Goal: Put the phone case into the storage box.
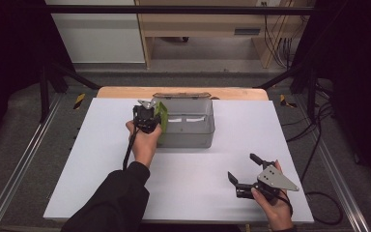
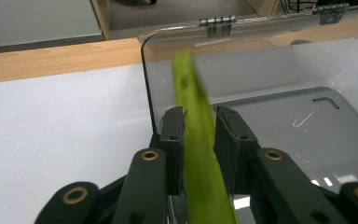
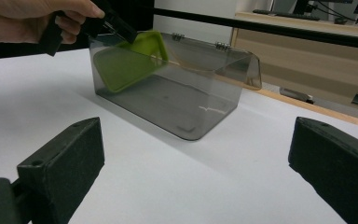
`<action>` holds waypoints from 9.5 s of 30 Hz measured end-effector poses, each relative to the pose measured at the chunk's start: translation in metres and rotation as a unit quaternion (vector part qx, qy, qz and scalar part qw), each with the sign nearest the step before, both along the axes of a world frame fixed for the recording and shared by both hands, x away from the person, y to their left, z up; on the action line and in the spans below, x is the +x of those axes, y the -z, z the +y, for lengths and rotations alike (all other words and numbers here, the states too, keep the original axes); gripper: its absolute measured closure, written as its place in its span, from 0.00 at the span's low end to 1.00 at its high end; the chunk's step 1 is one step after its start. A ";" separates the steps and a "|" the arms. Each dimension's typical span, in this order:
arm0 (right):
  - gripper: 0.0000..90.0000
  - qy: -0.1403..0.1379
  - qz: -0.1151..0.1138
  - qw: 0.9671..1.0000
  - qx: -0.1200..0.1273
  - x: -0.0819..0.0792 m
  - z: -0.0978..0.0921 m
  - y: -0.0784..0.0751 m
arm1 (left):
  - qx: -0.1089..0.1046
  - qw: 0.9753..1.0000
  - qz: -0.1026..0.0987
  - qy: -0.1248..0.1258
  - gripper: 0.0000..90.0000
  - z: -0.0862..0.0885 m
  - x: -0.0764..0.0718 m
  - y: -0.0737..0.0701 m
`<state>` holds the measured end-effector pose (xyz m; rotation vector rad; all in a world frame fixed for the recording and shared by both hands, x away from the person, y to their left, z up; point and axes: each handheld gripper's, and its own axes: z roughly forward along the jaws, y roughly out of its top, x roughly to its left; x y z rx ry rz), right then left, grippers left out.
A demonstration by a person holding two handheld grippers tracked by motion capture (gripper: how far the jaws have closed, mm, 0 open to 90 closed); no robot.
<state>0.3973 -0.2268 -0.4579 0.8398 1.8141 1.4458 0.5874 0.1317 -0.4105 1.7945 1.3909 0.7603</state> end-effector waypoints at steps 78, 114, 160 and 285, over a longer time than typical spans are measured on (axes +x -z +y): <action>0.04 -0.002 0.001 1.000 0.001 0.000 0.001 0.001 | -0.015 0.990 -0.120 0.067 0.40 -0.016 -0.012 -0.012; 0.03 -0.002 0.002 1.000 0.001 0.000 0.001 0.001 | -0.048 0.981 -0.146 0.122 0.04 -0.025 -0.018 -0.015; 0.03 -0.002 0.004 1.000 0.004 0.000 0.002 0.001 | -0.115 0.957 -0.180 0.196 0.02 -0.014 -0.034 -0.034; 0.02 -0.006 0.007 1.000 -0.001 -0.001 0.004 0.001 | -0.124 0.944 -0.246 0.184 0.01 0.173 -0.109 -0.046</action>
